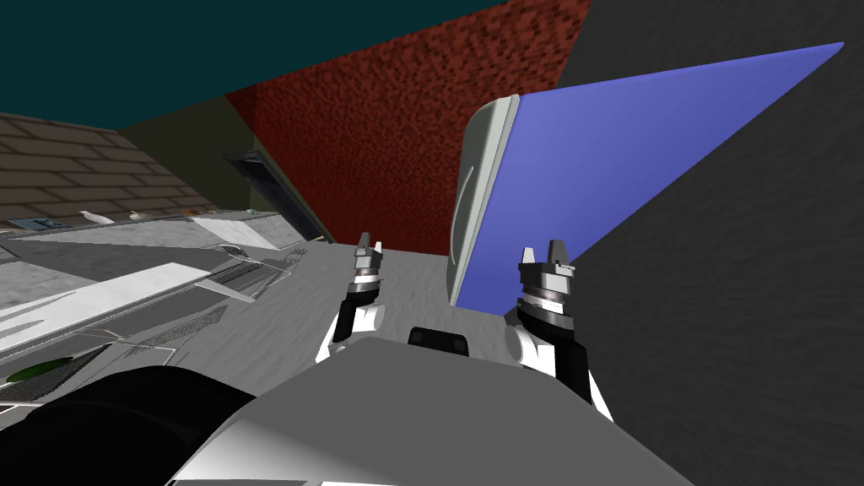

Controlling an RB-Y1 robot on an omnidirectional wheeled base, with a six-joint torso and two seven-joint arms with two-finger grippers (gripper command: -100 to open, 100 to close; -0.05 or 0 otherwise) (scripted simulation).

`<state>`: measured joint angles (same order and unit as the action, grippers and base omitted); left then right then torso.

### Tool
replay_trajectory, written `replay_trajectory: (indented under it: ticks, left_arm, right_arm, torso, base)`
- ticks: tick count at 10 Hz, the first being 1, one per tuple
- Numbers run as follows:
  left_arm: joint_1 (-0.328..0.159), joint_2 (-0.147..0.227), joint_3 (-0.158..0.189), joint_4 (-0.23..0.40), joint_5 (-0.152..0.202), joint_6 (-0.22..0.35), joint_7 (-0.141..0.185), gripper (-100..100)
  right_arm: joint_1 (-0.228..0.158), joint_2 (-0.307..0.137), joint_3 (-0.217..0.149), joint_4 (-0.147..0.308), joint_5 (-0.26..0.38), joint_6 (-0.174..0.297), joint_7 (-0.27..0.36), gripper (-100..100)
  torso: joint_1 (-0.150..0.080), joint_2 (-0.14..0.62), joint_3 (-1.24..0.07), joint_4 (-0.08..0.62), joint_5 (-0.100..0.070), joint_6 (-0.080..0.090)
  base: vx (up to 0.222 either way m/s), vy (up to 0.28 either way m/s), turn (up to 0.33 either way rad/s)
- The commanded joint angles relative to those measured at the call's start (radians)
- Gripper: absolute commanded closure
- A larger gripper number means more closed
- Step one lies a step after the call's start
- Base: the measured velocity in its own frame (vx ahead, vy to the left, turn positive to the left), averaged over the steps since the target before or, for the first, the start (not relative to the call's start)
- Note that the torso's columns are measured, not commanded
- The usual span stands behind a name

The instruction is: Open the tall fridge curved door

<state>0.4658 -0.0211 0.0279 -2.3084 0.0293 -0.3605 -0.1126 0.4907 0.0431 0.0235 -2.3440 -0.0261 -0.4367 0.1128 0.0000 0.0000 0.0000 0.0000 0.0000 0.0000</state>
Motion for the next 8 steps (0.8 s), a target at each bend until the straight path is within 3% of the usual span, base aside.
replay_trajectory:
  ticks: [1,8]
  left_arm:
    - [0.0,0.0,0.0,0.0,0.0,0.0,0.0,0]
    - [0.0,0.0,0.0,0.0,0.0,0.0,0.0,0]
  right_arm:
    - [0.0,0.0,0.0,0.0,0.0,0.0,0.0,0]
    - [0.0,0.0,0.0,0.0,0.0,0.0,0.0,0]
  torso:
    - [0.0,0.04,-0.082,0.041,0.0,0.0]
    - [0.0,0.544,-1.087,0.544,0.0,0.0]
  base:
    - [0.0,0.0,0.0]
    - [0.0,0.0,0.0]
